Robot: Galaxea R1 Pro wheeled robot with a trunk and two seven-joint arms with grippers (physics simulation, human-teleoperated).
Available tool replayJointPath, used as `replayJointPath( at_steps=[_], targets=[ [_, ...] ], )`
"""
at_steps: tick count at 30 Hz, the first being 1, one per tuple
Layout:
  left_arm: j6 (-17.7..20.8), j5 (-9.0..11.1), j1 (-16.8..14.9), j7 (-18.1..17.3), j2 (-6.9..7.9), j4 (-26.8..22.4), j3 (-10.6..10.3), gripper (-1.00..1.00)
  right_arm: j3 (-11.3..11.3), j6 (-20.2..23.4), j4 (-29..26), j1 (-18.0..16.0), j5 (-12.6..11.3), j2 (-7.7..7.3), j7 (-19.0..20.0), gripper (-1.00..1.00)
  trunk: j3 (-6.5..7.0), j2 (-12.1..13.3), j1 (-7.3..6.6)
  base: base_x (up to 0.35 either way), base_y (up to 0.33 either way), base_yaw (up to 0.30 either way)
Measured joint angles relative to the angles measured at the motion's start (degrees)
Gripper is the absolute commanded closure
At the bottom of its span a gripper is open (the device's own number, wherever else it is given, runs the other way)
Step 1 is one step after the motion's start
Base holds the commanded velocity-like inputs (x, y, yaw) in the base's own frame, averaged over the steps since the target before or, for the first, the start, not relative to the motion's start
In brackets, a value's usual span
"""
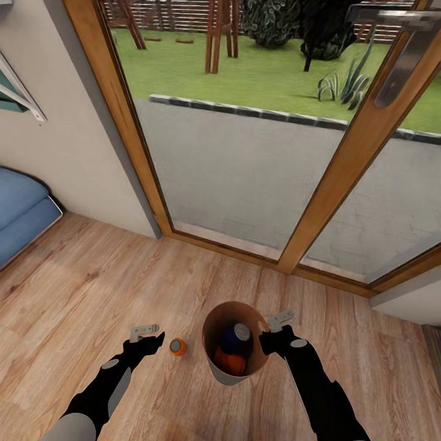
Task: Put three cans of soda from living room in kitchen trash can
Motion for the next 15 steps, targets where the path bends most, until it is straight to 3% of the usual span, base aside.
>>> replayJointPath(
  at_steps=[4, 15],
  targets=[
    [0.0, -0.01, 0.0, 0.0, -0.03, 0.0, 0.0, -1.0, 0.0, 0.0, 0.0, 0.0, 0.0, 0.0, 0.0, 1.0, 0.0, 0.0, 0.0, 0.0, 0.0, 0.0],
    [0.0, -0.02, 0.0, 0.0, -0.04, 0.01, 0.0, -1.0, -0.01, -0.01, 0.06, 0.0, 0.09, 0.0, 0.0, 1.0, -1.62, -3.61, 1.98, 0.0, 0.0, 0.0]
  ],
)
